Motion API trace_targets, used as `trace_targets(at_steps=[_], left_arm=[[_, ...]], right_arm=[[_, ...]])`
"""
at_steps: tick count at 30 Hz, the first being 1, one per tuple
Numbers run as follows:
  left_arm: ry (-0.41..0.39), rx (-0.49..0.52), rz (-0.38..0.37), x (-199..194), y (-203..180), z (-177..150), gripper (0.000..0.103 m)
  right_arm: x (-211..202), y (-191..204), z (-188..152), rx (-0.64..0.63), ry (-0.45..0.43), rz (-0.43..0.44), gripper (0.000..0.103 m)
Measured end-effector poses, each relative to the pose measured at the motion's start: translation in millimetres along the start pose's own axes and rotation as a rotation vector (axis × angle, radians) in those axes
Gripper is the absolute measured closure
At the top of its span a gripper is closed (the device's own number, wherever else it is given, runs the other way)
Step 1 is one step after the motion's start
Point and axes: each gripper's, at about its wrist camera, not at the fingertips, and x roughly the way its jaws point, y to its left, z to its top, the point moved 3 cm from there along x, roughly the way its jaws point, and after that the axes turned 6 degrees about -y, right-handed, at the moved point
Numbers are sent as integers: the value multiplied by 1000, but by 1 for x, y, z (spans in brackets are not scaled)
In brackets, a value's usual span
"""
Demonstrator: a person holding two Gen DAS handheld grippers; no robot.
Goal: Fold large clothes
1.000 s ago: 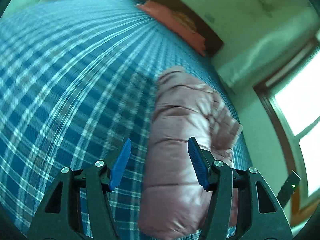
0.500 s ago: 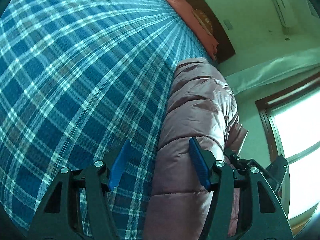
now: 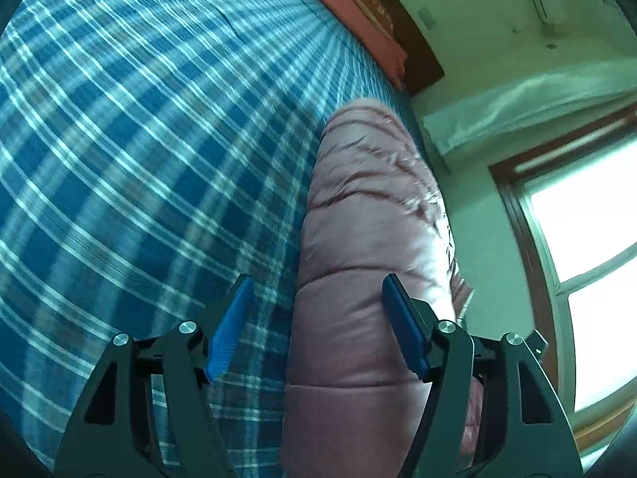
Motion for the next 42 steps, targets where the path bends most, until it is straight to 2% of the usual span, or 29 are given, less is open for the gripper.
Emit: trace_targets(at_steps=[1, 4, 7, 9, 10, 13, 16, 17, 18, 21, 23, 28, 32, 36, 39, 40, 42], left_arm=[[5, 3, -4, 3, -1, -3, 32], [4, -17, -19, 5, -1, -8, 32], [4, -25, -29, -1, 1, -10, 32], [-4, -33, -46, -14, 3, -12, 31], [-6, -32, -54, -18, 3, -12, 31], [-7, -27, -68, -27, 2, -19, 30], [6, -17, -75, -28, -1, -29, 30], [10, -6, -67, -26, -1, -31, 30], [19, 2, -56, -24, -2, -34, 30], [41, 29, -6, -15, -2, -38, 33], [55, 76, 44, -5, -5, -41, 43], [50, 120, 109, 12, -1, -48, 46], [42, 133, 112, 14, -1, -48, 46], [46, 126, 79, 6, -1, -46, 44], [51, 80, 65, -7, 2, -43, 40], [46, 67, 62, -12, 2, -42, 37], [22, 31, 42, -22, 6, -33, 35]], right_arm=[[2, -5, -2, 12, 15, 11, 86], [-6, -16, -2, 66, 37, 69, 79], [-33, -16, -2, 65, 32, 64, 62], [-56, -12, -9, 77, 18, 94, 36], [-66, -10, -12, 80, 11, 106, 34], [-88, 11, -33, 31, 31, 129, 34], [-91, 15, -50, 9, 60, 121, 34], [-92, 14, -56, 9, 57, 98, 43], [-89, 13, -59, -1, 54, 72, 63], [-80, -1, -72, 30, 77, 60, 74], [-72, -11, -78, 59, 83, 59, 75], [-51, -23, -94, 64, 71, 44, 77], [-50, -25, -100, 81, 49, 54, 78], [-54, -27, -101, 103, 41, 76, 76], [-60, -31, -100, 123, 54, 96, 67], [-64, -31, -99, 125, 59, 89, 65], [-76, -31, -94, 122, 53, 61, 54]])
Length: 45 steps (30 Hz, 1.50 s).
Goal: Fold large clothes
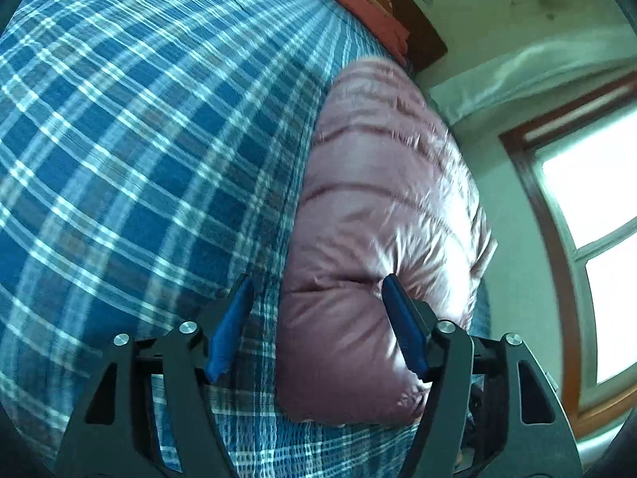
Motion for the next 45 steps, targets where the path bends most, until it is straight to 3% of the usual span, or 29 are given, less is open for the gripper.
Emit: trace_targets(at_steps=[3, 7, 11, 12, 13, 14, 15, 20, 22, 23, 24, 26, 31, 32, 34, 35, 39, 40, 41, 42, 43, 45], left_arm=[[-35, -49, -36, -5, 3, 16, 28], [-5, -105, -67, 13, -2, 34, 26], [40, -140, -46, 40, -2, 35, 26], [48, -144, -44, 44, 0, 33, 28], [55, -142, -40, 50, 1, 30, 37], [65, -127, -44, 55, 1, 27, 46], [68, -117, -44, 59, 2, 26, 49], [74, -72, -27, 58, -5, 27, 54], [66, -56, -16, 48, -10, 35, 52], [41, -46, -8, 42, -12, 41, 44], [16, -38, -15, 39, -15, 46, 38], [-29, -9, -35, 36, -23, 60, 28], [41, -31, -16, 65, -25, 72, 26], [62, -39, -15, 72, -23, 71, 31], [93, -15, -19, 84, -22, 67, 49], [99, 17, -11, 88, -24, 64, 53], [91, 35, -10, 82, -32, 67, 54], [77, 33, -10, 81, -36, 71, 53], [52, 28, -17, 78, -39, 77, 44], [42, 24, -33, 79, -41, 83, 38], [36, 19, -48, 82, -44, 88, 33], [50, 8, -51, 92, -46, 96, 32]], right_arm=[[-13, 4, 14, -8, -52, -27, 36], [-2, 12, 33, -13, -47, -20, 33], [24, 12, 41, -12, -27, -47, 31], [29, 9, 41, 2, -24, -40, 32], [32, 7, 39, 18, -28, -34, 34], [37, 6, 37, 32, -24, -16, 49], [41, 4, 34, 50, -15, 6, 54], [44, 3, 34, 59, -9, 27, 55], [38, 3, 41, 56, 17, 35, 53], [33, 6, 47, 45, 16, 31, 49], [25, 9, 55, 22, -8, 14, 38], [19, 17, 71, -8, -62, -9, 28], [42, 19, 102, 16, -59, 12, 27], [50, 18, 104, 21, -43, 11, 27], [67, 13, 104, 31, -15, 13, 50], [75, 10, 101, 45, 10, 30, 58], [80, 9, 102, 58, 26, 45, 58], [77, 11, 105, 57, 23, 49, 57], [74, 10, 108, 58, 16, 52, 54], [72, 10, 113, 59, 0, 53, 40], [71, 10, 117, 61, -15, 51, 33], [73, 7, 129, 63, -45, 46, 29]])
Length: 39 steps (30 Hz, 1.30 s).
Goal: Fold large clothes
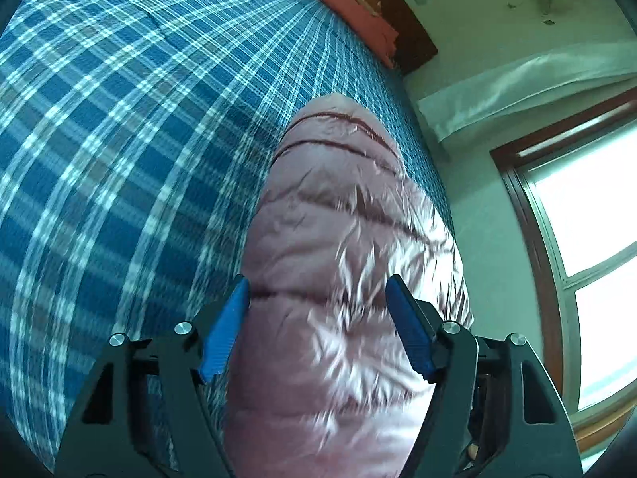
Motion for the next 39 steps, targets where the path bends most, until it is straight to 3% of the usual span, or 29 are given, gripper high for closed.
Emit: trace_targets(at_steps=[4, 7, 8, 9, 12, 15, 18, 21, 26, 28, 30, 39], left_arm=[[80, -45, 31, 31, 5, 6, 30], [89, -32, 36, 41, 5, 5, 34], [81, 3, 47, 43, 3, 3, 44], [81, 31, 59, 47, -1, 2, 47], [75, 73, 101, 53, -8, 0, 51], [80, 93, 113, 56, -16, 0, 49], [78, 121, 140, 54, -25, 0, 41], [82, 131, 132, 51, -30, -3, 34], [110, 80, 94, 49, -14, -12, 28], [117, 50, 76, 49, -9, -13, 28], [118, 60, 70, 47, -8, -13, 28], [113, 72, 71, 51, -14, -14, 28]], right_arm=[[25, 2, 13, 2, 52, 28, 25], [44, -2, 15, 0, 82, 30, 24], [48, -2, 15, 8, 88, 31, 38], [48, -4, 10, 15, 100, 44, 50], [53, -5, 10, 25, 115, 69, 51], [50, -7, 12, 42, 116, 99, 46], [34, -16, 10, 66, 103, 113, 30], [25, -27, 4, 76, 98, 130, 24], [23, -27, -6, 30, 75, 145, 22], [25, -22, -10, 40, 95, 199, 22], [29, -17, -19, 43, 135, 250, 22], [31, -21, -25, 45, 110, 277, 24]])
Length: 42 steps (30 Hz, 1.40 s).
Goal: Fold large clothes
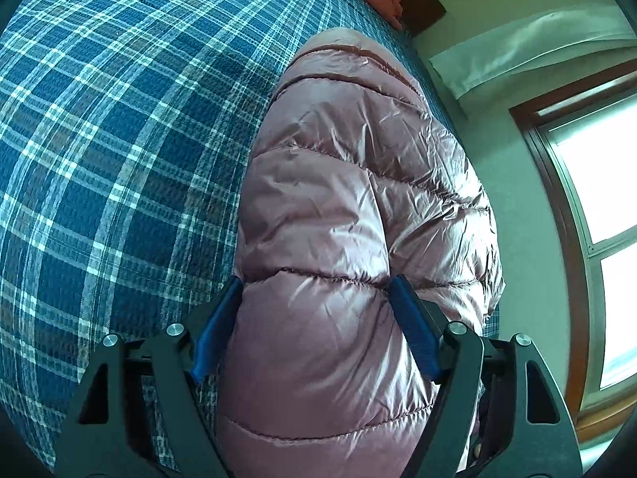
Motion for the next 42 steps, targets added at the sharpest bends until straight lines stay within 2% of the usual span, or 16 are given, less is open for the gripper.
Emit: trace_targets(at_steps=[5, 11, 15, 19, 22, 24, 26, 30, 37, 42], left_arm=[[13, -57, -17, 0, 5, -3, 27], [26, -77, -41, -2, 4, -7, 25], [54, -160, -66, 2, 17, -7, 22], [67, -123, -93, 5, 15, -9, 22], [62, -102, -97, 5, 13, -11, 30], [56, -95, -96, 5, 12, -13, 38], [43, -69, -83, 2, 7, -16, 47], [16, -23, -66, -2, -3, -18, 56], [-9, 37, -65, -11, -15, -22, 62], [-23, 58, -79, -24, -17, -17, 68]], right_arm=[[-11, -16, -2, 32, -37, 3, 24], [-13, -15, -6, 2, -5, 7, 24], [-13, -14, -6, 35, -17, 0, 25], [-8, -7, -4, 20, 9, 18, 23], [-7, -7, -5, 20, 26, 15, 28], [-7, -8, -6, 23, 34, 11, 41], [-6, -9, -9, 39, 35, 22, 49], [-6, -12, -15, 63, 14, 45, 60], [-16, -24, -25, 101, -25, 119, 66], [-22, -14, -30, 79, -42, 107, 70]])
